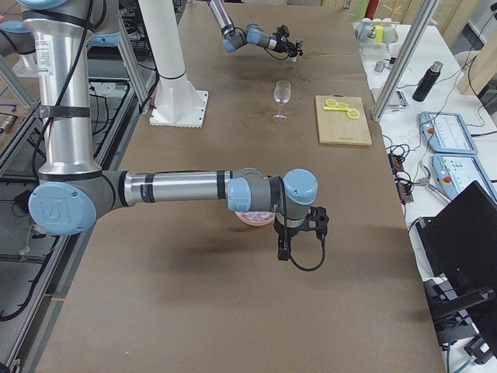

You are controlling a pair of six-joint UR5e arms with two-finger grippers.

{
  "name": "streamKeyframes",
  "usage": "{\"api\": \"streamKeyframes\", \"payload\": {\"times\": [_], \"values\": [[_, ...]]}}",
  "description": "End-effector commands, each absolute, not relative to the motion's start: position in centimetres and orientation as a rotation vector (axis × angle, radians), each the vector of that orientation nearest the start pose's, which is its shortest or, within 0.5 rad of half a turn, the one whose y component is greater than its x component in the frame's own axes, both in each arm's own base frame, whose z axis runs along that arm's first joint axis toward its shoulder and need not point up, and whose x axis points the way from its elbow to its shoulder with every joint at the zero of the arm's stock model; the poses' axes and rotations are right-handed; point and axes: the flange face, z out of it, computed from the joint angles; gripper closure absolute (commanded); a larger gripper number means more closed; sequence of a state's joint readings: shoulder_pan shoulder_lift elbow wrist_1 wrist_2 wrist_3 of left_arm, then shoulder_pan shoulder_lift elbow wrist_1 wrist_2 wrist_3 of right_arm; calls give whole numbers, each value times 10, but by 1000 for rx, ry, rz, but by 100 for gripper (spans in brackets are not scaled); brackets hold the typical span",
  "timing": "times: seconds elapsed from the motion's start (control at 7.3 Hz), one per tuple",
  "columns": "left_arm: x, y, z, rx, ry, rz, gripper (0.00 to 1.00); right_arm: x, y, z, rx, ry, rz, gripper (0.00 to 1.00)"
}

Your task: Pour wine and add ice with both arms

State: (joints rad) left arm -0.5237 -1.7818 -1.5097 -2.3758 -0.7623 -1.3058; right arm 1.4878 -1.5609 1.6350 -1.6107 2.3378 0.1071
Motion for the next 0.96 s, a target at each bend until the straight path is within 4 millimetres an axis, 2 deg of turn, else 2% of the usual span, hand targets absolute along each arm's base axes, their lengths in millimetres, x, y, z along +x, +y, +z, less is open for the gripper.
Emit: {"api": "streamKeyframes", "payload": {"times": [0.0, 0.14, 0.41, 0.82], "values": [[391, -463, 411, 1099, 633, -597, 100, 21, -508, 620, -30, -768, 7, 0], [383, -456, 380, 1112, 669, -594, 100, 21, -508, 618, -27, -769, 5, 0], [377, -448, 340, 1118, 709, -601, 100, 21, -508, 620, -30, -769, 6, 0], [376, -441, 303, 1089, 770, -588, 100, 21, -508, 624, -37, -767, 8, 0]]}}
